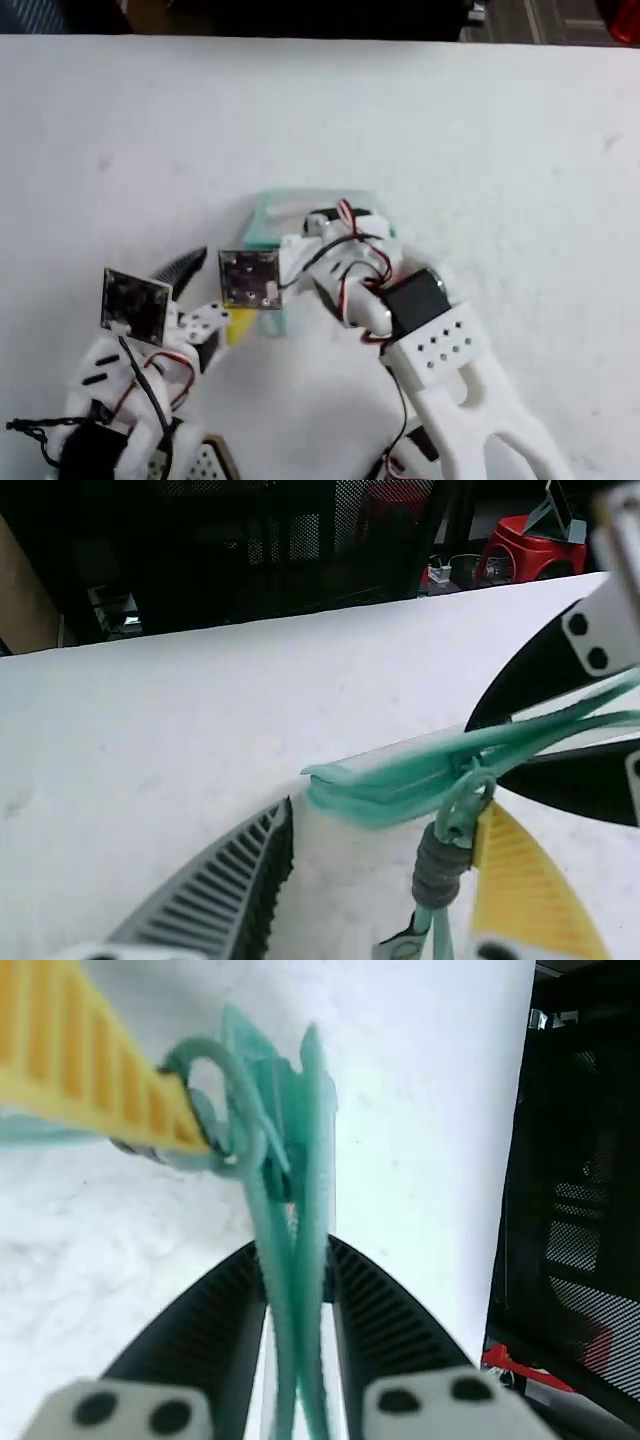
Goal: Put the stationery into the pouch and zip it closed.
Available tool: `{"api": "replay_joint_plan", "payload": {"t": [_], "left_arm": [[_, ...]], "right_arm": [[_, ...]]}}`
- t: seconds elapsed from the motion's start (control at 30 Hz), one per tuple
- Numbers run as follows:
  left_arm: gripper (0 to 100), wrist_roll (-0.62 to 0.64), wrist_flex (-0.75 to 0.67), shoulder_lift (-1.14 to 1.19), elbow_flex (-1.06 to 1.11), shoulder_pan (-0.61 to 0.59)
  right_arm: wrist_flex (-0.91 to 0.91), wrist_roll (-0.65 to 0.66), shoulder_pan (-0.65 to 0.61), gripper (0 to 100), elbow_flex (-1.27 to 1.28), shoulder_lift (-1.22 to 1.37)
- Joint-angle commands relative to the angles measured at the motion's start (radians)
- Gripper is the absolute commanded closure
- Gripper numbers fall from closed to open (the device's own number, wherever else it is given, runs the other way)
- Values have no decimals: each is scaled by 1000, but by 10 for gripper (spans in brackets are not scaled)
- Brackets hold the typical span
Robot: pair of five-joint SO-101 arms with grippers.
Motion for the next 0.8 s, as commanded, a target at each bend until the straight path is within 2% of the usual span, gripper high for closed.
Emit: {"api": "replay_joint_plan", "payload": {"t": [0.0,0.2,0.37,0.5,0.63,0.77], "left_arm": [[699,35,-32,7,-34,38],[699,-20,-29,7,-35,219],[699,-43,-35,7,-41,252],[699,-72,2,7,-48,242],[697,-74,109,7,-152,193],[698,-207,235,7,-384,137]], "right_arm": [[-15,-68,-5,981,-9,-13],[-68,-215,-33,981,-8,-45],[-93,-304,-31,981,-5,-145],[-85,-304,-24,981,-2,-183],[-65,-308,-5,981,9,-200],[-61,-308,5,981,26,-262]]}}
